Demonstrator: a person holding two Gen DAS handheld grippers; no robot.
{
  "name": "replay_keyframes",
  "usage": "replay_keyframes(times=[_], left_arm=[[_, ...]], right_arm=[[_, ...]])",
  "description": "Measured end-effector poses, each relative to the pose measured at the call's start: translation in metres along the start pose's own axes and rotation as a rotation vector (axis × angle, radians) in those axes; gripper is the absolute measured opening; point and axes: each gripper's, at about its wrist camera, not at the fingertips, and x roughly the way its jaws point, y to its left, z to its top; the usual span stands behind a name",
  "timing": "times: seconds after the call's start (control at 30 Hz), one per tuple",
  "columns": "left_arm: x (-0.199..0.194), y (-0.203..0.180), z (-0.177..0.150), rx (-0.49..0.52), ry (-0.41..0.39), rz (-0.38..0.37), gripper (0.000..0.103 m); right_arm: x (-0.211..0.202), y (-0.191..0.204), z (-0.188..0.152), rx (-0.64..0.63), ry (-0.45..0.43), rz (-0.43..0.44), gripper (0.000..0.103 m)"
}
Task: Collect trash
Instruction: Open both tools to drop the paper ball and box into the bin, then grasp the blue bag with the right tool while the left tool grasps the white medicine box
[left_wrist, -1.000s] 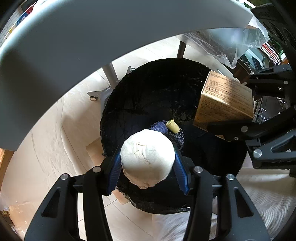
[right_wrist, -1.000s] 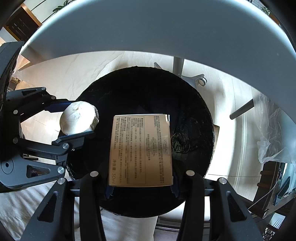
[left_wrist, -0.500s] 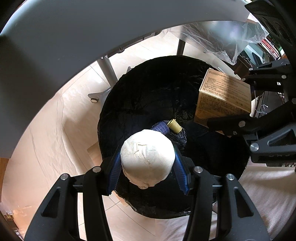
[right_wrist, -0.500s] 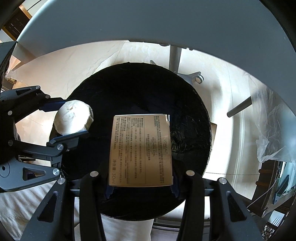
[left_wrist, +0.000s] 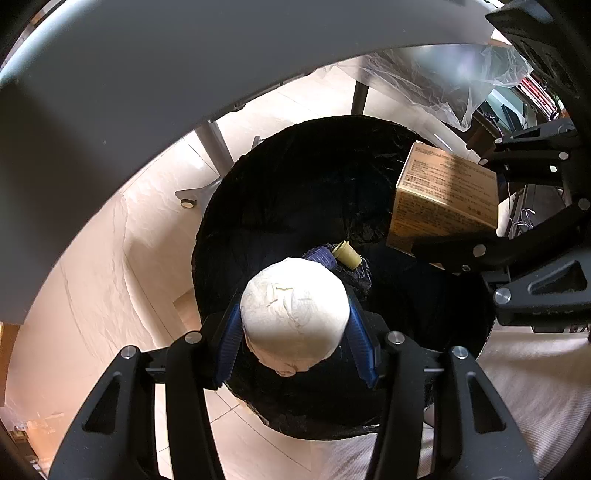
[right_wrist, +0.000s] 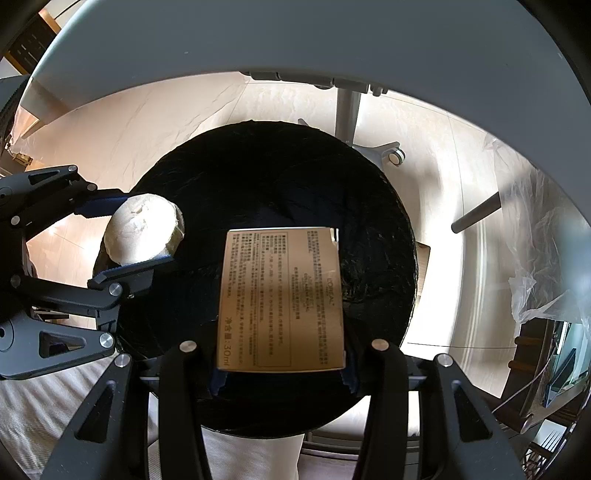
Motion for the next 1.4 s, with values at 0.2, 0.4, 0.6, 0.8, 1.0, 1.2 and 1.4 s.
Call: replay_keyframes(times=[0.2,0.4,0.6,0.8,1.0,1.2,1.4], left_arm=[[-0.008,0.001,0.0,-0.008,-0.044,-0.033,0.063],[-0.014,0.005,-0.002,-0.043,-0.063,-0.059,0.08],[-0.025,0.011,-0.01,-0.063,-0.063,-0.05,0.08],[-0.074,0.021,-0.01,-0.103,-0.128,-0.094,0.08],[-0.145,0.046,0.014,-0.126,-0.336,-0.034,0.099],[-0.172,0.112,0.042,-0.284,-0.433,0.038,0.099],[-0.15,0.16,0.071,-0.336,-0.403,0.147,0.099]], right_arm=[[-0.003,-0.003,-0.001,0.007,-0.014,0.019,0.057],[-0.02,-0.015,-0.011,0.059,-0.053,0.035,0.075],[-0.043,-0.03,-0.019,0.127,-0.09,0.046,0.075],[-0.1,-0.044,-0.019,0.199,-0.219,0.05,0.075],[-0.152,-0.044,0.013,0.216,-0.371,0.07,0.082],[-0.162,-0.031,0.073,0.207,-0.434,0.12,0.084],[-0.149,-0.012,0.136,0.206,-0.413,0.144,0.084]])
